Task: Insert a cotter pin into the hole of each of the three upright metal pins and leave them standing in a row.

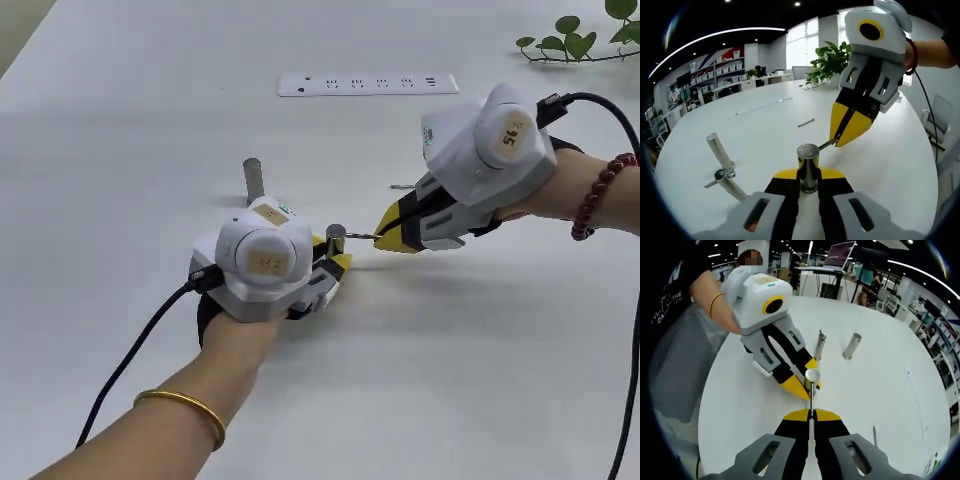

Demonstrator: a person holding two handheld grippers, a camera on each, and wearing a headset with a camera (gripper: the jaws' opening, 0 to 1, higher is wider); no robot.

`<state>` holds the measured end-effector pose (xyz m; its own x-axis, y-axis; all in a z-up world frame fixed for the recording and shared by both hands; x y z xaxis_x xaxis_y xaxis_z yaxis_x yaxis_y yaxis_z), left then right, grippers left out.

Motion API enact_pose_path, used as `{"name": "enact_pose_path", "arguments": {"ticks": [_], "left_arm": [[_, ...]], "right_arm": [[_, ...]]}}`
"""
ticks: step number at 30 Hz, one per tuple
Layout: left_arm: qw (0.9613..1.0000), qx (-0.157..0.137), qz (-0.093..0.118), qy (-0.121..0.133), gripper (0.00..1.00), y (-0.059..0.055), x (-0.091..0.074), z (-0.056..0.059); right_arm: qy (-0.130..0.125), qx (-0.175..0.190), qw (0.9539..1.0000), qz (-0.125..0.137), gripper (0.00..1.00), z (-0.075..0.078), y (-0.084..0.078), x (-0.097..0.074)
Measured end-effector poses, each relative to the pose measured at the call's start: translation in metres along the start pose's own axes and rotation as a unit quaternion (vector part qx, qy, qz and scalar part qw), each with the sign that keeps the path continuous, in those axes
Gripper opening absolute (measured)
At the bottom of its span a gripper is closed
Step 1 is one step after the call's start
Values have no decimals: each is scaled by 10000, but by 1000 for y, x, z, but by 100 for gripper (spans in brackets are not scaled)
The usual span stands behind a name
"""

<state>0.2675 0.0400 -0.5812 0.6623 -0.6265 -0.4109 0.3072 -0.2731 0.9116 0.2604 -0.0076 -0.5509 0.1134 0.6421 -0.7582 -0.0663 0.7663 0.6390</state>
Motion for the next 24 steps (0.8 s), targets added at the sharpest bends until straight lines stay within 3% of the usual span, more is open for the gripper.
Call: {"name": "enact_pose_path", "arguments": {"ticks": [11,24], "left_arm": [[10000,-23,19,1,10,-1,0,0],[10000,51,36,15,10,-1,0,1]], "right_arm": [[86,-346,9994,20,0,2,2,1],[117,-379,9991,155,0,-1,13,7]]}}
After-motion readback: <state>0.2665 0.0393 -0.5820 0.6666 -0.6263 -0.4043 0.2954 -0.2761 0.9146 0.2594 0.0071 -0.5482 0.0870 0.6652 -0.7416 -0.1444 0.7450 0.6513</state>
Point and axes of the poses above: the centre of the closed fingertips' face, and the gripper's own axes: x roughly forward along the fingers, z roughly to its right, y roughly out of its top, the point moved 2 cm from there along -x, roughly backward along the fingers, and after that the axes turned 3 degrees about z, right-handed, at the moved point
